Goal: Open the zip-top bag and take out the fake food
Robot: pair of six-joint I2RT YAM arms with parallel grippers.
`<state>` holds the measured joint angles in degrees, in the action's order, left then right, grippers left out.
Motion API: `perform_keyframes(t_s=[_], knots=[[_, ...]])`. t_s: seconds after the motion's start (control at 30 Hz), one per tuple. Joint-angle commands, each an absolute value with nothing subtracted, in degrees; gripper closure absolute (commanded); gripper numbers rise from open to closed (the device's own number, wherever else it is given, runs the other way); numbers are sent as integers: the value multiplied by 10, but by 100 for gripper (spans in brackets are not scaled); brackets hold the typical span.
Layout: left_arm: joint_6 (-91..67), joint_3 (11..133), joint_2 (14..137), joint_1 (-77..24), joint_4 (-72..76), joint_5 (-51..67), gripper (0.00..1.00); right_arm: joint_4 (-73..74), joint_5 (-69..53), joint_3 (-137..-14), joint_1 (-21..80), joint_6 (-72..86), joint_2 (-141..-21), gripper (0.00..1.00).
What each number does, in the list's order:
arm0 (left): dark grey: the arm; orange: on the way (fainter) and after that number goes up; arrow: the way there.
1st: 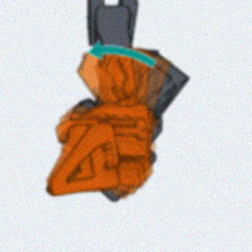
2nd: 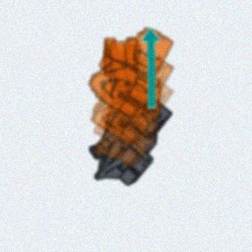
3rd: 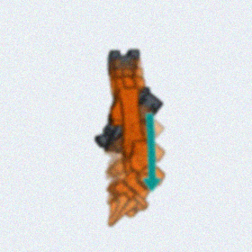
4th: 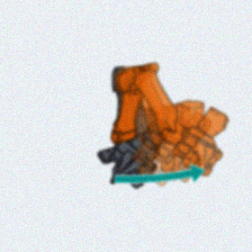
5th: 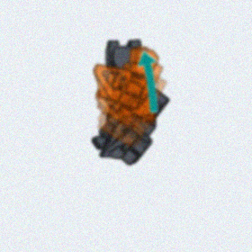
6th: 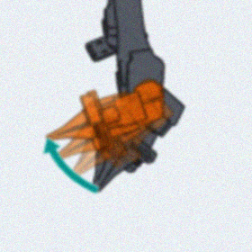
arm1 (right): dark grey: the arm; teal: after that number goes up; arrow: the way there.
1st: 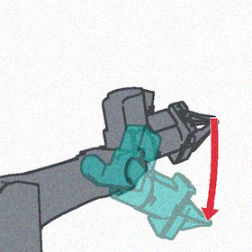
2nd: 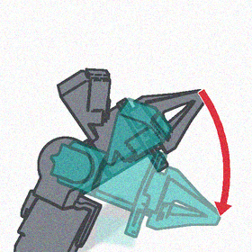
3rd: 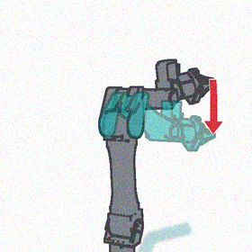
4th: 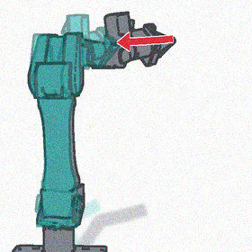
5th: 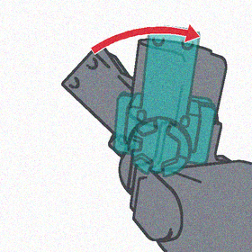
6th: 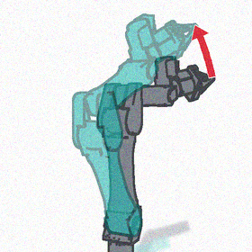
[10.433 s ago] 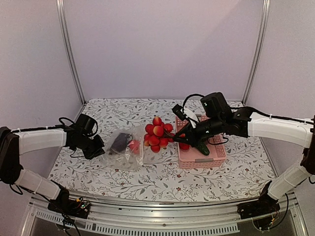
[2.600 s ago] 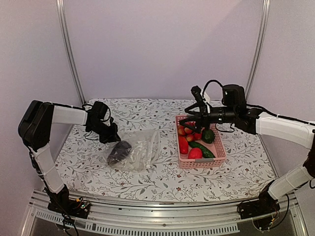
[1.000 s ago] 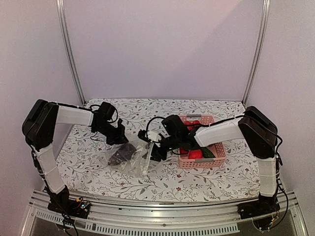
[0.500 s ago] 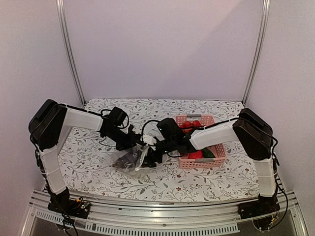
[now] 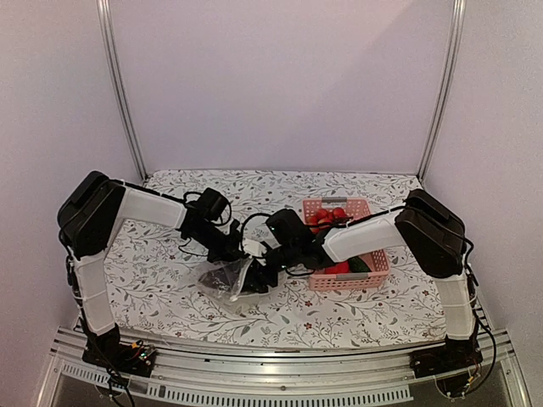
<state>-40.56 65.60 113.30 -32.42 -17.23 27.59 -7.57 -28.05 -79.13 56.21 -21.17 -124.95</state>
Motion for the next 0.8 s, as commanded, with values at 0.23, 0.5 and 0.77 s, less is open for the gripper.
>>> perform_keyframes(t_s=[0.23, 0.5, 0.77], knots=[[-363, 647, 1087, -272, -210, 253, 100, -48, -269, -787, 572, -238, -1215, 38], [-342, 642, 1039, -211, -234, 188, 100, -18, -232, -774, 572, -246, -1163, 41], [-327, 658, 1032, -189, -253, 154, 100, 19, -183, -746, 572, -251, -1136, 44]])
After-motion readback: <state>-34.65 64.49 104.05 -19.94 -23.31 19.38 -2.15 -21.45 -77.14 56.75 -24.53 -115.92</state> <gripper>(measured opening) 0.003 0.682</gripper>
